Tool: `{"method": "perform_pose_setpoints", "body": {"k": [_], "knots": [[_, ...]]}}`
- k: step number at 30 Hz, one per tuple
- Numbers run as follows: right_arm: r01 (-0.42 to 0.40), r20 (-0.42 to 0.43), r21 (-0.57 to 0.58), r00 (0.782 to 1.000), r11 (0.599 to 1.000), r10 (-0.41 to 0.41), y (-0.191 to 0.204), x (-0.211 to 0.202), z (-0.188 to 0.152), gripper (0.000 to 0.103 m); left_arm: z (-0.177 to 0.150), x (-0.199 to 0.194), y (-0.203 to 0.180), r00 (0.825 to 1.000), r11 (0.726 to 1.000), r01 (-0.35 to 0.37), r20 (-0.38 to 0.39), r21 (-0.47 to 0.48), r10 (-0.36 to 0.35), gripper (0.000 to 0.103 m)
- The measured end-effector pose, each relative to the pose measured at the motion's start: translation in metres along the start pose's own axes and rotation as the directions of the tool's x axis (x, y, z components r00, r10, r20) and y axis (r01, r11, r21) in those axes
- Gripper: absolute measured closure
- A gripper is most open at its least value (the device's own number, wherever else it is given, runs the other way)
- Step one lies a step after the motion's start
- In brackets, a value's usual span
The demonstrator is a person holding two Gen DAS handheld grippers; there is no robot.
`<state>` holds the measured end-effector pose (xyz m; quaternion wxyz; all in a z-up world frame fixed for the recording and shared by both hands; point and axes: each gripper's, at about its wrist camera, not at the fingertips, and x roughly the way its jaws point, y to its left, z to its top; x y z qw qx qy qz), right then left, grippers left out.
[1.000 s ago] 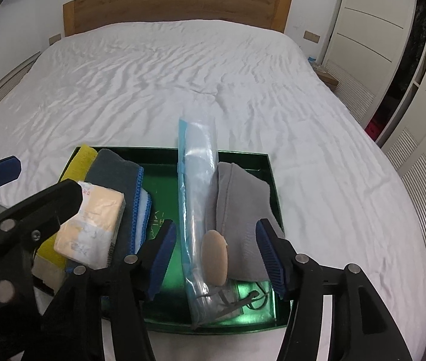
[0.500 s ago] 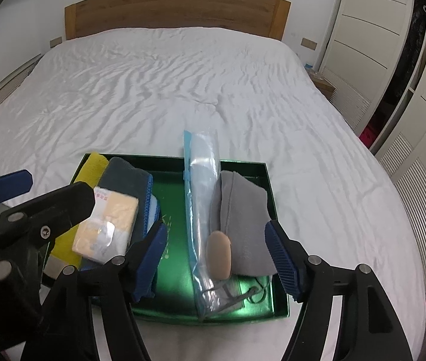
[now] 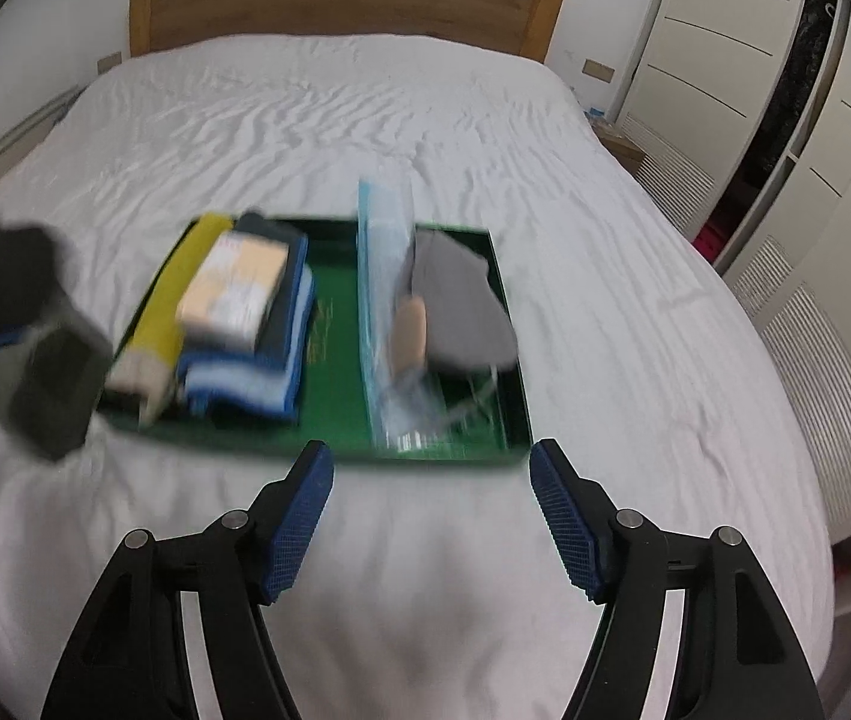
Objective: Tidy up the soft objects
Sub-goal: 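Move both tools away from the tray toward the items on the bed, then grasp the black hair tie with left tool while right tool grasps the white mesh cloth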
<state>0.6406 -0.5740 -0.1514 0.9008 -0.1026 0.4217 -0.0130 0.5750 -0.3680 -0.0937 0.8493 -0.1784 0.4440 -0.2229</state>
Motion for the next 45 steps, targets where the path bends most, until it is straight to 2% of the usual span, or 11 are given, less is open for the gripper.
{"method": "perform_pose_setpoints", "body": {"k": [5, 10, 13, 16, 19, 22, 27, 31, 38, 41, 45], "knots": [[-0.025, -0.030, 0.012, 0.999, 1.000, 0.025, 0.025, -0.047, -0.041, 0.035, -0.064, -0.067, 0.027, 0.998, 0.998, 0.007, -0.061, 0.063, -0.003, 0.026], [-0.121, -0.050, 0.034, 0.991, 0.992, 0.122, 0.091, -0.104, -0.074, 0.034, -0.124, -0.146, 0.096, 0.981, 0.969, -0.162, -0.080, 0.187, 0.179, 0.026], [-0.196, -0.062, 0.051, 0.978, 0.979, 0.199, 0.146, -0.118, -0.085, 0.033, -0.140, -0.182, 0.156, 0.945, 0.939, -0.286, -0.104, 0.189, 0.309, 0.026], [-0.260, -0.079, 0.058, 0.961, 0.964, 0.264, 0.205, -0.119, -0.089, 0.033, -0.147, -0.209, 0.221, 0.891, 0.890, -0.421, -0.107, 0.175, 0.442, 0.026], [-0.315, -0.106, 0.057, 0.942, 0.948, 0.319, 0.264, -0.112, -0.090, 0.034, -0.148, -0.219, 0.282, 0.848, 0.853, -0.497, -0.119, 0.158, 0.516, 0.026], [-0.347, -0.129, 0.036, 0.928, 0.937, 0.349, 0.322, -0.102, -0.088, 0.035, -0.148, -0.216, 0.321, 0.827, 0.833, -0.531, -0.118, 0.159, 0.550, 0.026], [-0.351, -0.150, 0.006, 0.925, 0.936, 0.348, 0.377, -0.088, -0.079, 0.035, -0.149, -0.208, 0.363, 0.849, 0.859, -0.492, -0.142, 0.139, 0.509, 0.026], [-0.332, -0.183, -0.005, 0.927, 0.943, 0.326, 0.392, -0.068, -0.075, 0.035, -0.147, -0.191, 0.378, 0.858, 0.872, -0.470, -0.159, 0.140, 0.488, 0.026], [-0.306, -0.228, -0.022, 0.928, 0.952, 0.293, 0.404, -0.036, -0.071, 0.036, -0.144, -0.167, 0.403, 0.849, 0.875, -0.470, -0.211, 0.118, 0.485, 0.027], [-0.297, -0.229, -0.027, 0.931, 0.955, 0.283, 0.407, -0.030, -0.071, 0.050, -0.144, -0.165, 0.402, 0.844, 0.868, -0.479, -0.205, 0.128, 0.496, 0.042], [-0.293, -0.229, -0.012, 0.931, 0.956, 0.283, 0.406, -0.028, -0.071, 0.075, -0.143, -0.162, 0.403, 0.838, 0.861, -0.492, -0.200, 0.128, 0.508, 0.053]]}}
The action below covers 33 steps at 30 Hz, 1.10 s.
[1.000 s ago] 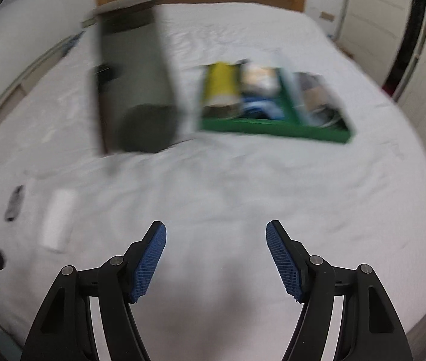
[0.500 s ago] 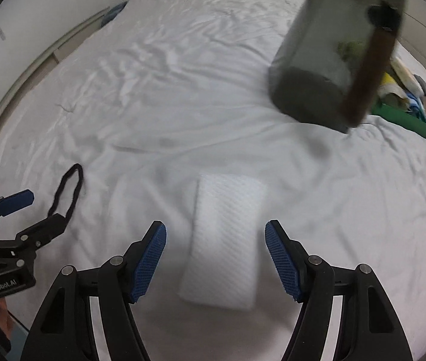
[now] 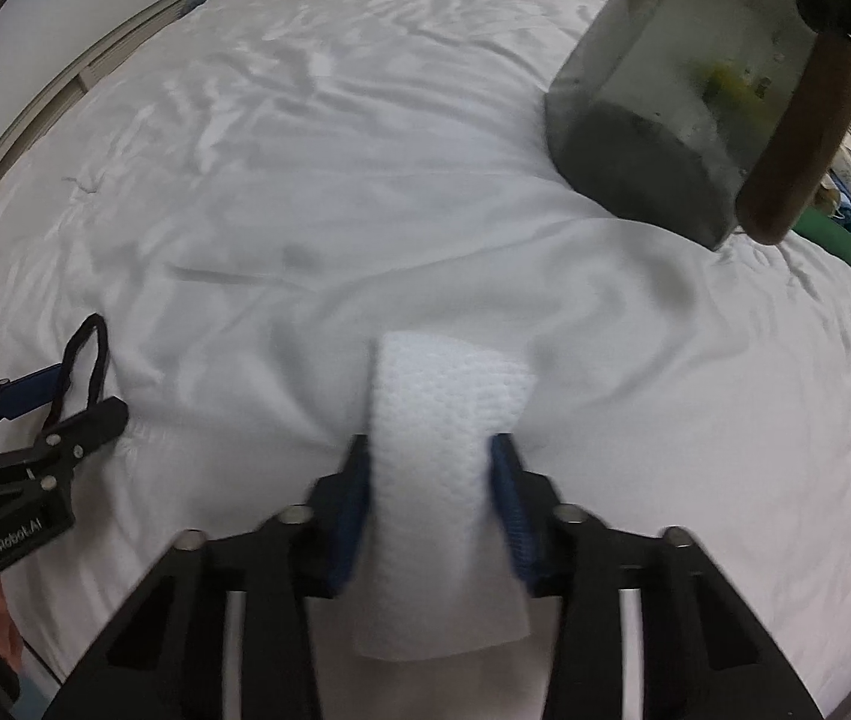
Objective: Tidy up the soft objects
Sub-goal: 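Grasp the black hair tie with left tool while right tool grasps the white mesh cloth, then carry the black hair tie and white mesh cloth over the green tray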
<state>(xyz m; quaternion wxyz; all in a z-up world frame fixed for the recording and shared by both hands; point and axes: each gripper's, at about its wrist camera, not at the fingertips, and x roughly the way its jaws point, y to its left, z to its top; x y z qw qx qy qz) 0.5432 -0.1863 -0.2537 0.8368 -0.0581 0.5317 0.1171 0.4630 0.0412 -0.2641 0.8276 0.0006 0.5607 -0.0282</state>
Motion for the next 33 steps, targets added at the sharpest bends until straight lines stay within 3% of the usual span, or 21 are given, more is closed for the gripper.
{"method": "perform_pose_setpoints", "body": {"k": [3, 7, 10, 18, 23, 29, 33], "knots": [[-0.011, 0.009, 0.008, 1.000, 1.000, 0.011, -0.006, -0.003, -0.001, 0.084, 0.002, 0.002, -0.002, 1.000, 1.000, -0.012, 0.003, -0.003, 0.012, 0.065], [-0.034, 0.030, 0.010, 0.999, 0.999, 0.034, -0.014, -0.015, -0.008, 0.089, 0.006, 0.001, -0.003, 1.000, 1.000, -0.023, 0.000, -0.019, 0.023, 0.089], [-0.058, 0.048, 0.014, 0.997, 0.998, 0.058, -0.020, -0.022, -0.013, 0.091, 0.009, -0.002, 0.000, 1.000, 0.998, -0.010, -0.006, -0.059, 0.010, 0.095], [-0.173, 0.092, 0.052, 0.982, 0.984, 0.167, -0.041, -0.044, -0.023, 0.092, 0.012, -0.023, -0.004, 1.000, 0.996, -0.012, 0.014, -0.090, 0.013, 0.096], [-0.210, 0.110, 0.064, 0.973, 0.976, 0.203, -0.061, -0.060, -0.030, 0.092, 0.012, -0.043, -0.025, 0.999, 0.999, -0.016, 0.037, -0.052, 0.018, 0.096], [-0.197, 0.137, 0.080, 0.973, 0.977, 0.185, -0.101, -0.089, -0.038, 0.092, 0.015, -0.070, -0.076, 0.998, 1.000, 0.016, 0.067, 0.026, -0.018, 0.096], [-0.163, 0.141, 0.116, 0.979, 0.980, 0.146, -0.138, -0.104, -0.050, 0.092, 0.019, -0.081, -0.130, 0.995, 0.993, 0.069, 0.070, 0.094, -0.076, 0.096]]}}
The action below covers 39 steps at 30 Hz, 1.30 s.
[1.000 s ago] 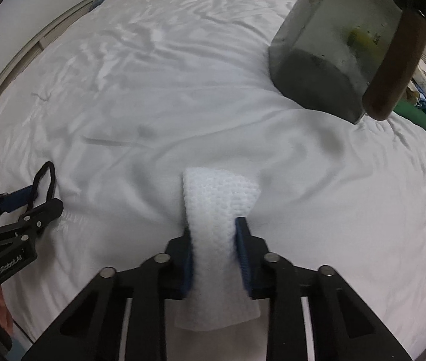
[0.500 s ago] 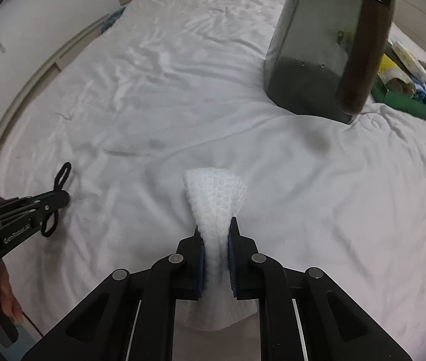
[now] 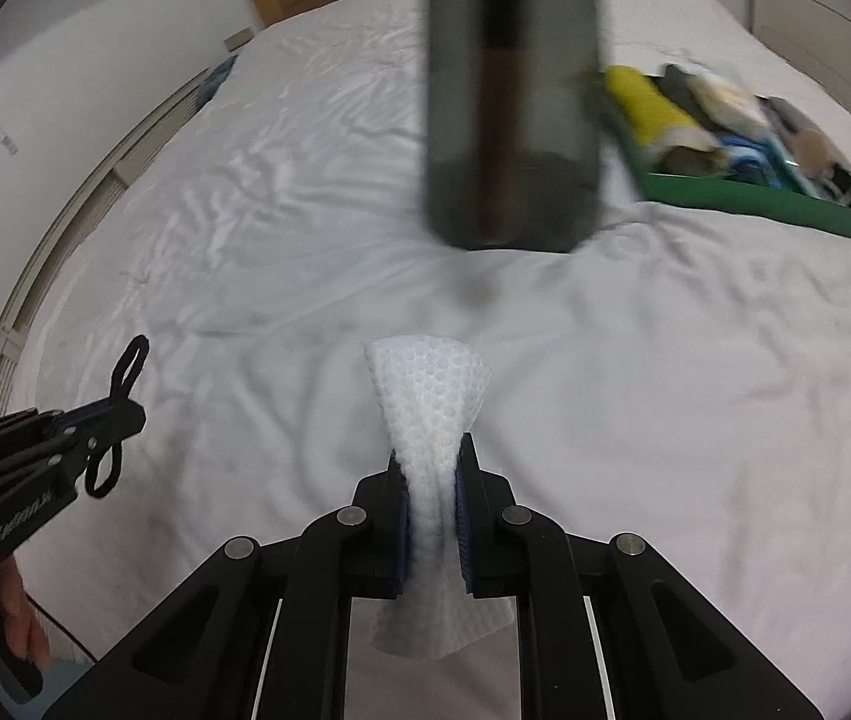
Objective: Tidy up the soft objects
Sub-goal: 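Carry the black hair tie and white mesh cloth over the green tray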
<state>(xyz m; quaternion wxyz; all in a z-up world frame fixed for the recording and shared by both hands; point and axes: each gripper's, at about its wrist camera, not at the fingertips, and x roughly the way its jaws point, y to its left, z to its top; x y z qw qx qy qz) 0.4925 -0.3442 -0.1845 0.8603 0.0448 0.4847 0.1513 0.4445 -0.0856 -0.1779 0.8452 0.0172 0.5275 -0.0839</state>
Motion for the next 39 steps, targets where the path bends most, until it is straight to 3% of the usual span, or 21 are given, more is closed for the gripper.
{"method": "perform_pose_setpoints", "body": {"k": [11, 17, 22, 29, 32, 35, 39], "knots": [[0.154, 0.082, 0.058, 0.984, 0.986, -0.159, -0.128, -0.070, 0.025, 0.092, 0.056, -0.005, -0.152, 0.978, 0.970, 0.204, 0.012, 0.132, -0.207, 0.096], [0.206, 0.158, 0.055, 0.964, 0.977, -0.212, -0.182, -0.095, 0.067, 0.092, 0.124, -0.002, -0.227, 0.956, 0.952, 0.276, 0.067, 0.133, -0.287, 0.096], [0.221, 0.222, 0.039, 0.949, 0.974, -0.224, -0.213, -0.100, 0.110, 0.092, 0.180, 0.010, -0.270, 0.943, 0.947, 0.298, 0.118, 0.119, -0.311, 0.096], [0.239, 0.250, 0.024, 0.939, 0.971, -0.238, -0.247, -0.077, 0.156, 0.092, 0.251, 0.047, -0.295, 0.937, 0.949, 0.304, 0.152, 0.081, -0.313, 0.096], [0.238, 0.239, 0.024, 0.942, 0.971, -0.237, -0.265, -0.049, 0.175, 0.092, 0.278, 0.070, -0.306, 0.935, 0.946, 0.318, 0.146, 0.066, -0.324, 0.096], [0.249, 0.222, 0.022, 0.943, 0.968, -0.248, -0.276, -0.018, 0.189, 0.092, 0.290, 0.086, -0.312, 0.935, 0.943, 0.328, 0.123, 0.048, -0.332, 0.096], [0.257, 0.203, 0.010, 0.946, 0.966, -0.253, -0.286, 0.013, 0.206, 0.092, 0.295, 0.108, -0.322, 0.949, 0.954, 0.297, 0.096, 0.037, -0.300, 0.096]]}}
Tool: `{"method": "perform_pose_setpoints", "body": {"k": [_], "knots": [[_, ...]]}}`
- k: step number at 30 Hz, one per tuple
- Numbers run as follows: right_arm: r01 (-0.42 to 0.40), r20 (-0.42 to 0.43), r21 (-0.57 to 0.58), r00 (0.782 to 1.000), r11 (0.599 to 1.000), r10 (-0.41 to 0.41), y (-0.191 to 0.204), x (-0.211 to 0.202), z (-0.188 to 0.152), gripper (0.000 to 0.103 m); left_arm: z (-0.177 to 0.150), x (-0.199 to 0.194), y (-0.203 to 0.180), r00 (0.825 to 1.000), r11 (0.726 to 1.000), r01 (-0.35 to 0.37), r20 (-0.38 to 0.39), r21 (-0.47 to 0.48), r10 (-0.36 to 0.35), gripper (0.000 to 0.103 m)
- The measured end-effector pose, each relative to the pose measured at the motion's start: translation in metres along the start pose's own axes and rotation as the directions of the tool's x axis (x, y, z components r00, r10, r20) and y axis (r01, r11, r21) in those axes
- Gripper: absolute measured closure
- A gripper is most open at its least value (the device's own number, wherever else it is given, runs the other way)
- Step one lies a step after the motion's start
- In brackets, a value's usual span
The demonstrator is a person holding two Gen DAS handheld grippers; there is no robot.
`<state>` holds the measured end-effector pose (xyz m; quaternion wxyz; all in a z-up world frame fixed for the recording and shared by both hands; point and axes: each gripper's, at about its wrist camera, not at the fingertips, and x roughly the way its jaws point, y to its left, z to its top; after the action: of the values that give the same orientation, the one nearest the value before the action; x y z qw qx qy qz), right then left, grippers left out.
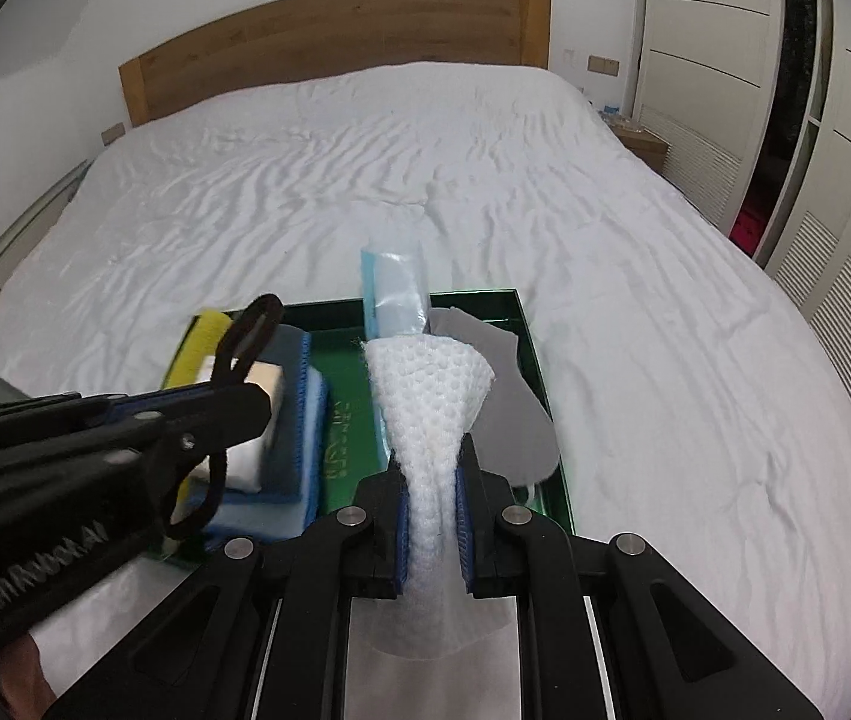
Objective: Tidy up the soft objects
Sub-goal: 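Carry the black hair tie and white mesh cloth over the green tray, then lower the hair tie with left tool while right tool lowers the mesh cloth into tray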
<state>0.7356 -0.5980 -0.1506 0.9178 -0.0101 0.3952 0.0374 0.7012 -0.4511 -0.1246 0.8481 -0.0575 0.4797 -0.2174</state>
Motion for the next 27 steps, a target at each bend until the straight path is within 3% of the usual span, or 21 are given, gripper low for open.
{"method": "perform_pose_setpoints", "body": {"k": [11, 21, 27], "knots": [[-0.005, -0.035, -0.039, 0.999, 0.999, 0.004, 0.002, 0.052, 0.013, 0.091, -0.001, 0.028, 0.009, 0.996, 0.996, -0.089, -0.022, -0.020, 0.088, 0.096], [0.007, -0.034, -0.048, 0.999, 0.999, -0.009, 0.002, 0.060, 0.017, 0.091, 0.001, 0.024, 0.010, 0.992, 0.992, -0.129, -0.004, -0.008, 0.129, 0.096], [0.013, -0.044, -0.047, 0.999, 0.999, -0.015, 0.002, 0.061, 0.018, 0.091, 0.004, 0.024, 0.011, 0.993, 0.993, -0.115, -0.010, -0.020, 0.115, 0.096]]}}
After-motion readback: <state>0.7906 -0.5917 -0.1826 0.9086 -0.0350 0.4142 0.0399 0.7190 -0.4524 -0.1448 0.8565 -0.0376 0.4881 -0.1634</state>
